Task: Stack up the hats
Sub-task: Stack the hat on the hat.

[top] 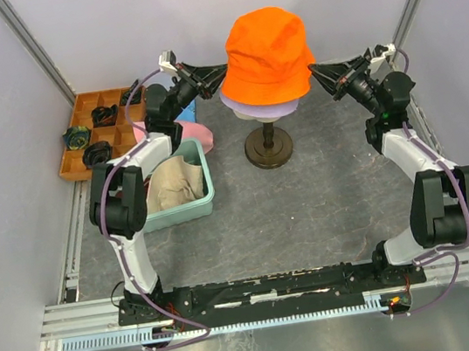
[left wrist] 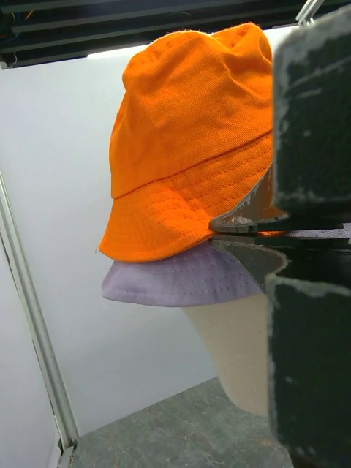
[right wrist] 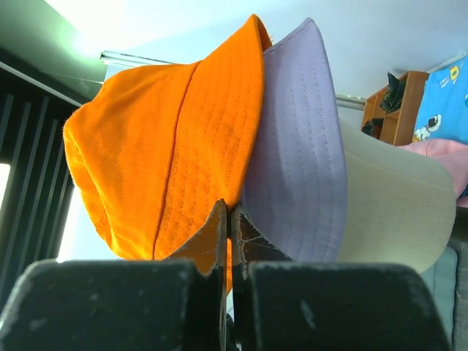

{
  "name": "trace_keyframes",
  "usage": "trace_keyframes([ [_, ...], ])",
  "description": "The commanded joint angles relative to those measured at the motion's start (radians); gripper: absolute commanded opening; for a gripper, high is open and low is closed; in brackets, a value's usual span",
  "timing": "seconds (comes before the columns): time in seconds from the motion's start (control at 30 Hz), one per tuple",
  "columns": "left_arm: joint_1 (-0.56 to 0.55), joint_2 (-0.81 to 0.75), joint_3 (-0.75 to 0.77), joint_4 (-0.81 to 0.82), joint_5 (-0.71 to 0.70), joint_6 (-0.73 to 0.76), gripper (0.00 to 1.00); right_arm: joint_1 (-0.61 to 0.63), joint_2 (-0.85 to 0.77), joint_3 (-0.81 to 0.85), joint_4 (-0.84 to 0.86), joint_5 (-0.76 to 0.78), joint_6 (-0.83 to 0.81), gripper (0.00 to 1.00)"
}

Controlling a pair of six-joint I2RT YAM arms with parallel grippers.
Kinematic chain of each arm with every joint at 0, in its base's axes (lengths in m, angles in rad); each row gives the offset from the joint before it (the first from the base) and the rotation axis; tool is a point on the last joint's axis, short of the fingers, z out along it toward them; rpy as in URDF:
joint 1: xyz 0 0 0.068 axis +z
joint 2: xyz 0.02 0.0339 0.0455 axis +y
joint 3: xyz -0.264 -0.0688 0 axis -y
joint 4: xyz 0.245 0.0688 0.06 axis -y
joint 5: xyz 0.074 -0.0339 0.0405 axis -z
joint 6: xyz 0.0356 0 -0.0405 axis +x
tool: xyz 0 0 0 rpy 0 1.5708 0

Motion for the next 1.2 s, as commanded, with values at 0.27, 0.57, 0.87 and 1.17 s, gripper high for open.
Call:
trace_keyframes([
  [0.27, 0.044, -0.116, -0.158, 0.048, 0.026, 0.009, 0.03, -0.003, -0.040, -0.125, -0.058, -0.006, -0.138, 0.00],
  [0.57, 0.047, -0.125, -0.244, 0.042, 0.030, 0.055, 0.03, -0.003, -0.047, -0.113, -0.223, -0.021, -0.289, 0.00],
  [0.87, 0.046, -0.120, -0.279, 0.077, 0.020, 0.037, 0.03, -0.002, -0.064, -0.084, -0.270, -0.027, -0.324, 0.00],
  [1.17, 0.046, -0.139, -0.163, 0.049, 0.025, 0.019, 0.10, 0.004, -0.109, -0.015, -0.333, -0.035, -0.357, 0.23],
])
